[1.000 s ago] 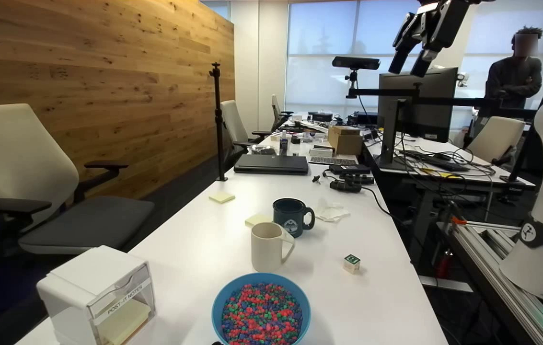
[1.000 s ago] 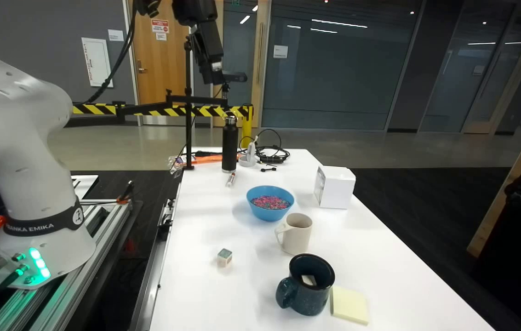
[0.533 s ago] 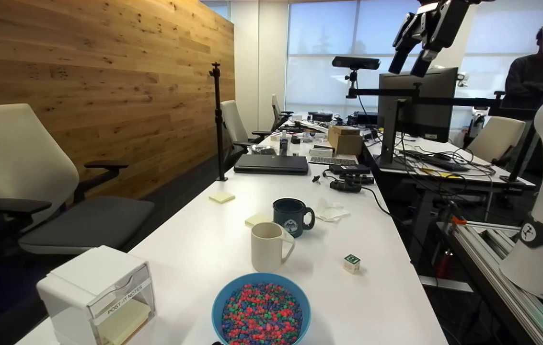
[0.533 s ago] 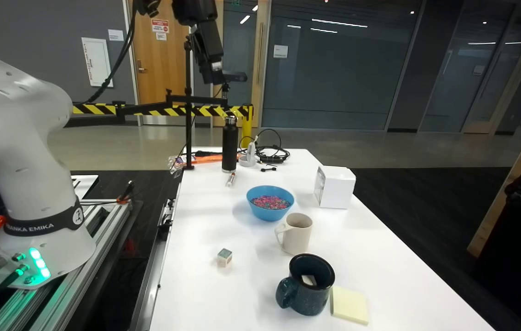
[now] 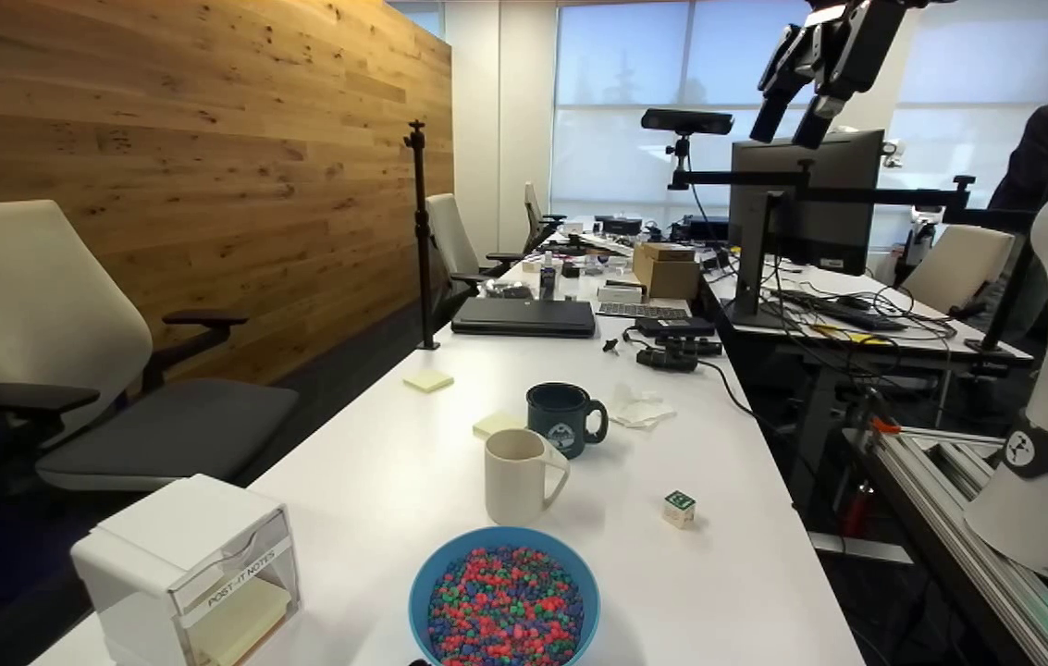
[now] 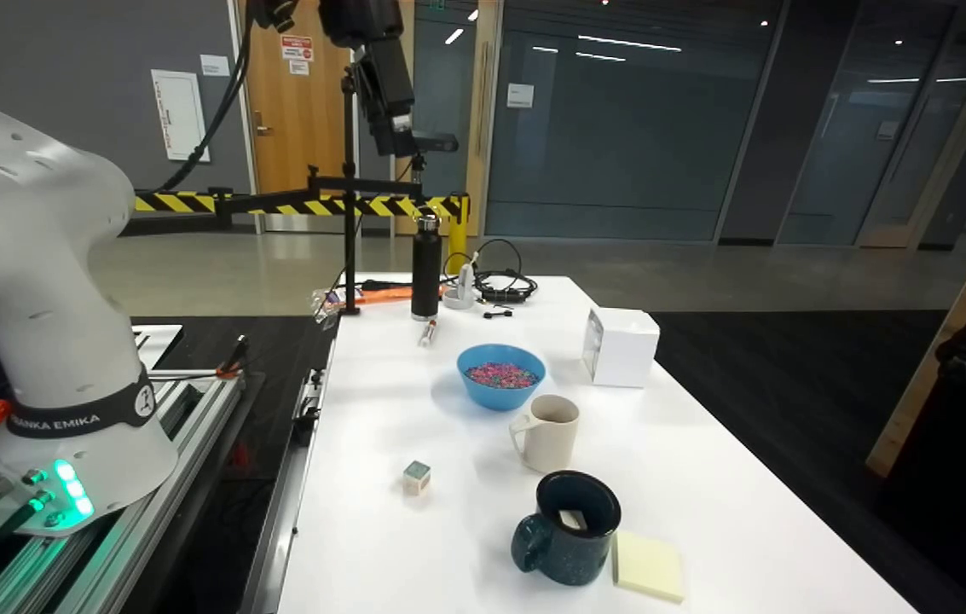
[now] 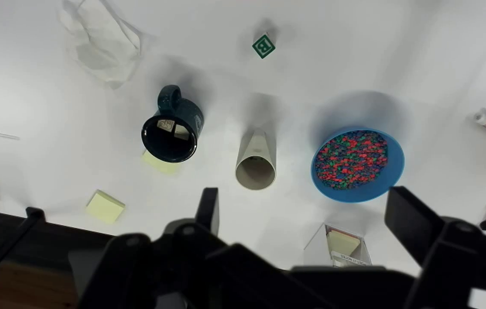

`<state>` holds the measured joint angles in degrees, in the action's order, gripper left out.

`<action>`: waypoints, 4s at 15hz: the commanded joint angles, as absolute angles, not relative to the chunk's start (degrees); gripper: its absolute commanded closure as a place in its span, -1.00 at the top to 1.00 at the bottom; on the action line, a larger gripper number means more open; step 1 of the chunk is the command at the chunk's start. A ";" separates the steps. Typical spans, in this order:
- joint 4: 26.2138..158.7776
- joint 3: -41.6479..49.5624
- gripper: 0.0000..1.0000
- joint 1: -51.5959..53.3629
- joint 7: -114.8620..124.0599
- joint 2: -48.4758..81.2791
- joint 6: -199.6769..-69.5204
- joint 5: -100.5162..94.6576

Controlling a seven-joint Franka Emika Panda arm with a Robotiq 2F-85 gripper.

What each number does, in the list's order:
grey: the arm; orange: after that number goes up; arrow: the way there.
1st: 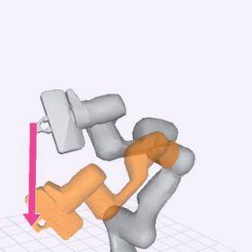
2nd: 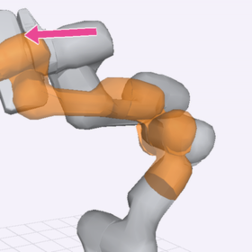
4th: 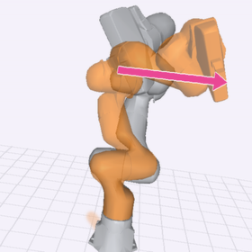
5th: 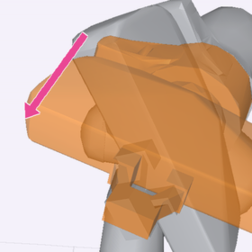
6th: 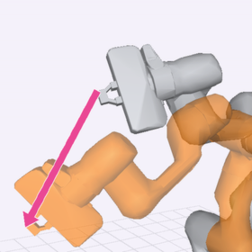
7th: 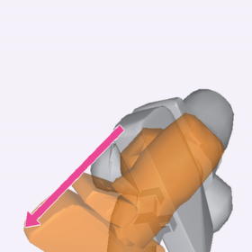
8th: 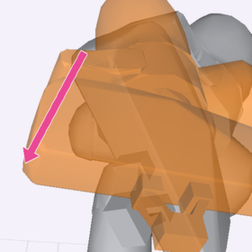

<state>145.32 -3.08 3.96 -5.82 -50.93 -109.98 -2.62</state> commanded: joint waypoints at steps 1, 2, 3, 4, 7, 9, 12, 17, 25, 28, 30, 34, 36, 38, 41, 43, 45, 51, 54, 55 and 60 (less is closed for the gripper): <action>145.21 -2.81 1.00 4.38 -5.54 -50.86 -109.87 -2.91; 145.21 -2.81 1.00 4.38 -5.54 -50.86 -109.87 -2.91; 145.21 -2.81 1.00 4.38 -5.54 -50.86 -109.87 -2.91; 145.21 -2.81 1.00 4.38 -5.54 -50.86 -109.87 -2.91; 145.21 -2.81 1.00 4.38 -5.54 -50.86 -109.87 -2.91; 145.21 -2.81 1.00 4.38 -5.54 -50.86 -109.87 -2.91; 145.21 -2.81 1.00 4.38 -5.54 -50.86 -109.87 -2.91; 145.21 -2.81 1.00 4.38 -5.54 -50.86 -109.87 -2.91; 145.21 -2.81 1.00 4.38 -5.54 -50.86 -109.87 -2.91; 145.21 -2.81 1.00 4.38 -5.54 -50.86 -109.87 -2.91; 144.55 -2.98 1.00 4.61 -4.65 -49.51 -112.03 -1.97; 142.85 -3.56 1.00 4.58 -2.66 -45.85 -118.92 -1.36; 141.95 -4.05 1.00 4.37 -1.86 -43.75 -122.36 -1.69; 141.44 -4.55 1.00 4.19 -1.16 -41.92 -125.58 -2.03; 143.21 -4.92 1.00 4.32 0.13 -40.32 -132.79 -1.74; 144.42 -5.46 1.00 4.22 1.45 -39.34 -138.16 -1.71; 145.69 -5.89 1.00 4.00 2.87 -38.40 -143.64 -1.78; 151.12 -6.91 1.00 2.12 3.93 -38.18 -155.14 -3.73; 153.86 -7.46 1.00 0.60 3.86 -38.83 -157.72 -4.55; 154.76 -7.56 1.00 0.30 3.81 -38.96 -158.02 -4.54; 157.97 -8.63 1.00 -0.41 4.14 -38.61 -158.50 -4.44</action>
